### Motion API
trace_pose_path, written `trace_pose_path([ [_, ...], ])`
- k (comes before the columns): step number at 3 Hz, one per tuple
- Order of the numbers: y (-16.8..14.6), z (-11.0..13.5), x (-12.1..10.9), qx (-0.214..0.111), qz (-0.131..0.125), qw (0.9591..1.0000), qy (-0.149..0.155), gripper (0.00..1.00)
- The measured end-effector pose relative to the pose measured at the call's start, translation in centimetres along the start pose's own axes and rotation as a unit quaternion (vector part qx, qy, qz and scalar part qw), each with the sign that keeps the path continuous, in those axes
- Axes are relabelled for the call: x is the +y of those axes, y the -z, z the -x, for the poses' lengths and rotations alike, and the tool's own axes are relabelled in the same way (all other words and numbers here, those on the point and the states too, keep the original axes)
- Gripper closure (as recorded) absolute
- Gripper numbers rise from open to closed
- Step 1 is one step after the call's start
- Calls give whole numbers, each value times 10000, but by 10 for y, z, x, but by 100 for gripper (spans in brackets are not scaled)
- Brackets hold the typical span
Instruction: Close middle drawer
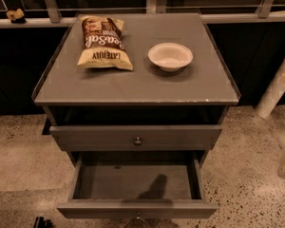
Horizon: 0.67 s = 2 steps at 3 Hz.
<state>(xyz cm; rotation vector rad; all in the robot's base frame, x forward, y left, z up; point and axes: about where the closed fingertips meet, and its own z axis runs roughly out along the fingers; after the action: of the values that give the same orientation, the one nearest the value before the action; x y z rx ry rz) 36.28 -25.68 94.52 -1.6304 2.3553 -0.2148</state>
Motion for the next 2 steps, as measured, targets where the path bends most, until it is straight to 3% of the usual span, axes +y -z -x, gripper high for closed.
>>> trace_pose_path([
  [1,-44,-32,25,292,294,9987,-287,0],
  [2,-79,-54,52,360,533,9970,-441,0],
])
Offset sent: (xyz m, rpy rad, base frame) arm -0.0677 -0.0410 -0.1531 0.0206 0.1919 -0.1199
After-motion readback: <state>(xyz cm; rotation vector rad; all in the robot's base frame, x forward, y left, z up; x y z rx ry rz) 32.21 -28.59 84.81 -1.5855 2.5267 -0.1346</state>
